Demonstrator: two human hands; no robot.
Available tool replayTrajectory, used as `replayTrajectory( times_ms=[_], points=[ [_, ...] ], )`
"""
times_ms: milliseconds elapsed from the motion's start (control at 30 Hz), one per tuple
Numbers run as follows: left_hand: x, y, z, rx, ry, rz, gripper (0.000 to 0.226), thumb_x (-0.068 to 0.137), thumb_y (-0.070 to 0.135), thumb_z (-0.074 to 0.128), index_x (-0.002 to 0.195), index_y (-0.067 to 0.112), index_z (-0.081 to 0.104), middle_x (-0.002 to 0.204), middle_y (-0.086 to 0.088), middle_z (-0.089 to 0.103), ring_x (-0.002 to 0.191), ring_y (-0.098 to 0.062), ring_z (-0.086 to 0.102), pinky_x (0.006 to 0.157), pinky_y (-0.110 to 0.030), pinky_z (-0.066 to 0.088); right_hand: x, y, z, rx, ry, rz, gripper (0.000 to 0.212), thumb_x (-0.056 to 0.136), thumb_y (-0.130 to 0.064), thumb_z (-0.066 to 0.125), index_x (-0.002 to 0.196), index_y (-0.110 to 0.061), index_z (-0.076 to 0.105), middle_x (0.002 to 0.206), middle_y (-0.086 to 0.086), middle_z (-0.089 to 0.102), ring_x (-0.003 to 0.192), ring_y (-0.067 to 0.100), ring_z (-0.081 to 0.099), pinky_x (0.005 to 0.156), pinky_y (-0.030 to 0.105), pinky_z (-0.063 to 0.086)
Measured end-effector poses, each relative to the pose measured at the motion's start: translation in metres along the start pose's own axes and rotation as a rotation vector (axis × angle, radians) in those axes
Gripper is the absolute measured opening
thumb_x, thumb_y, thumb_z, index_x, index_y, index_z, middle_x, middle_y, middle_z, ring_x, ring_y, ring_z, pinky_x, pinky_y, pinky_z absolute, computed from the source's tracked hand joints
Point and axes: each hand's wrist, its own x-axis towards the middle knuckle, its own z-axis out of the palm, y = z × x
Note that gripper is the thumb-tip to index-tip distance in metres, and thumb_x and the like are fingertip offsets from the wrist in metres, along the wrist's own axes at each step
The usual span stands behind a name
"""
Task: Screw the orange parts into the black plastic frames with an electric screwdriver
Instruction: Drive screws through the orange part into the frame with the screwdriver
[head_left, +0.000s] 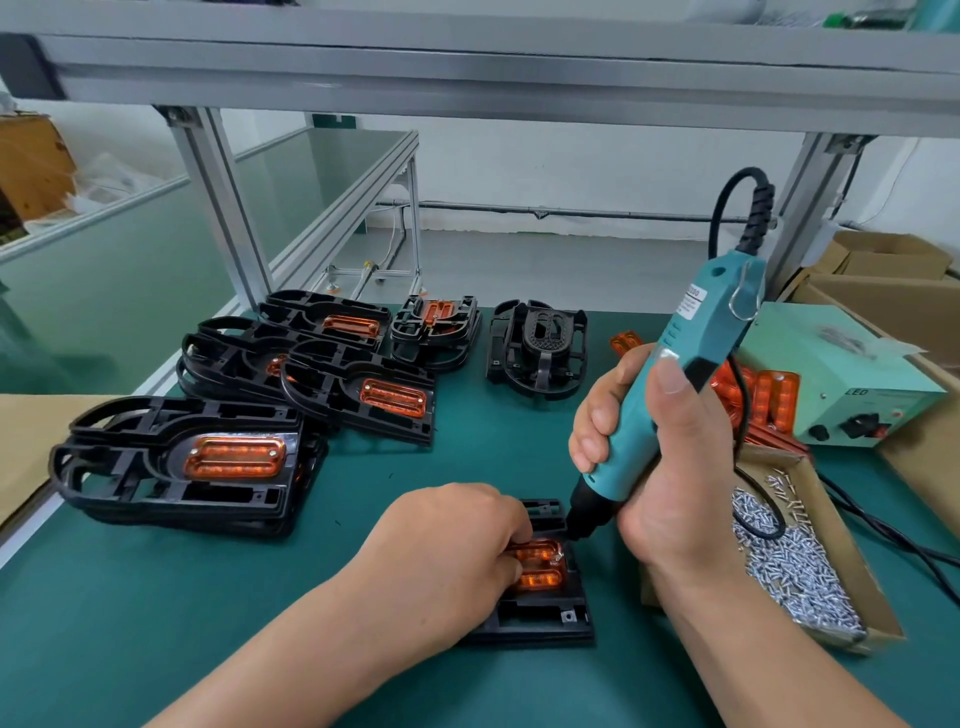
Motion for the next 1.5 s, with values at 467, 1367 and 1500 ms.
replayTrajectory(
  times_ms=[467,1367,1500],
  points=[
    [0.0,0.001,0.001,0.029,0.009,-0.016,0.025,0.096,0.04,0.059,0.12,0.033,0.063,0.109,0.01,0.065,0.101,-0.018,0.064,0.082,-0.036,0.054,-0.001,0.008,0.004,-0.084,-0.17,0.0,0.05,0.096,-0.059,0.074,0.103,-0.014,0.055,0.076,0.012,0.049,0.057,0.026,0.047,0.058,0.033,0.044],
    [0.0,0.004,0.001,0.037,-0.007,-0.039,0.025,0.096,0.042,0.058,0.119,0.033,0.06,0.112,0.009,0.065,0.104,-0.019,0.063,0.084,-0.036,0.053,-0.002,0.013,0.013,-0.178,-0.271,0.058,0.063,0.095,-0.067,0.069,0.101,-0.008,0.049,0.078,0.017,0.044,0.057,0.026,0.044,0.053,0.034,0.044],
    [0.0,0.004,0.001,0.038,-0.011,-0.046,0.026,0.096,0.042,0.057,0.12,0.031,0.06,0.112,0.008,0.065,0.104,-0.019,0.063,0.082,-0.034,0.052,0.0,0.015,0.013,-0.176,-0.281,0.081,0.069,0.093,-0.068,0.071,0.092,-0.004,0.046,0.07,0.01,0.045,0.052,0.027,0.042,0.052,0.032,0.041]
  ],
)
